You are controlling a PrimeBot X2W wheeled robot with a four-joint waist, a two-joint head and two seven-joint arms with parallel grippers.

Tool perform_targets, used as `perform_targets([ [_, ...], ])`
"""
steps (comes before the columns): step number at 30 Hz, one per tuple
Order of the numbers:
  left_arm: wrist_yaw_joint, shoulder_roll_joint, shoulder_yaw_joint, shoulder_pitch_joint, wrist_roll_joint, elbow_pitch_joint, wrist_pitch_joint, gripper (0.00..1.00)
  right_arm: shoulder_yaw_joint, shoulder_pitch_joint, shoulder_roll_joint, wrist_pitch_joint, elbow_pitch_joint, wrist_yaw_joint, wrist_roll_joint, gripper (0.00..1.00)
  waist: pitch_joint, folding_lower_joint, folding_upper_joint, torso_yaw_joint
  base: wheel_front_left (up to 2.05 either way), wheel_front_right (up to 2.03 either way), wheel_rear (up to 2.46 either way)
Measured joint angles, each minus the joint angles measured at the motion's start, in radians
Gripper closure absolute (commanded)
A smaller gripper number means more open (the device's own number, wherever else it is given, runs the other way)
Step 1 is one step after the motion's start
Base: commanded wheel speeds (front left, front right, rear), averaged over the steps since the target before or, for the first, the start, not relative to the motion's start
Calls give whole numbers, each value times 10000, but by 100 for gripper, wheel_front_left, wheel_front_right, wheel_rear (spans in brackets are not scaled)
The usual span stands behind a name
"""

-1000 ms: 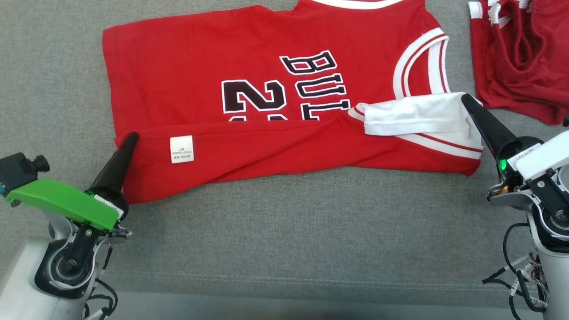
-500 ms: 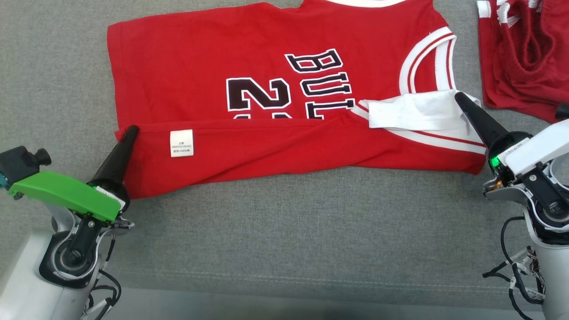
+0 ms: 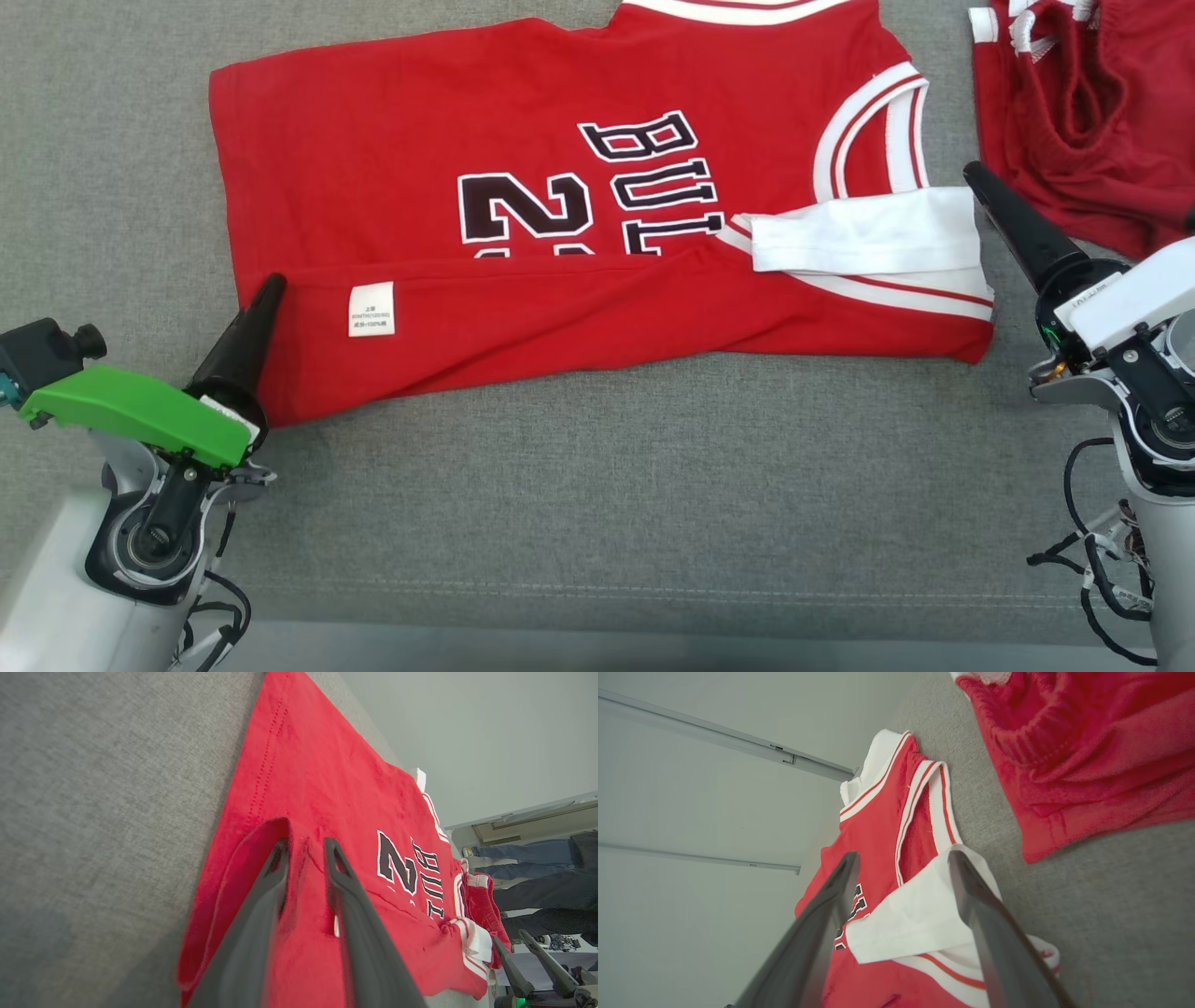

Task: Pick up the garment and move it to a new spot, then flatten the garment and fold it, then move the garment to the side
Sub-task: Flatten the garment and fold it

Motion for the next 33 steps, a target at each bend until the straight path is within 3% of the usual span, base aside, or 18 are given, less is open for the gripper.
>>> perform_targets([
  [1,-4,2,0,0,13,79,-2,19,0,4,-50,-33,6,0,-52,0,-43,0,0,-16,0,0,0],
  [2,-23,6,2,1,13,153,-4,19,0,8,-123,-50,8,0,-148,0,-86,0,0,-30,0,0,0],
  [3,-35,12,2,2,13,209,-17,9,-8,19,-201,-71,12,0,-234,0,-131,0,0,-43,0,0,0],
  [5,-35,15,-6,7,15,334,-46,0,-109,102,-268,-128,12,0,-286,0,-228,0,0,-66,0,0,0],
  [15,-35,84,278,593,96,706,-541,0,-222,1350,75,-558,-307,48,-270,0,-797,0,0,-188,0,0,0],
  [26,-63,-1007,25,1781,-905,-144,-566,0,-159,3104,788,-909,-368,107,44,0,-1241,0,0,-310,0,0,0],
  [33,190,-1085,138,2121,-1246,-107,-614,0,12,3373,1078,-1127,-309,148,75,0,-1142,0,0,-252,0,0,0],
])
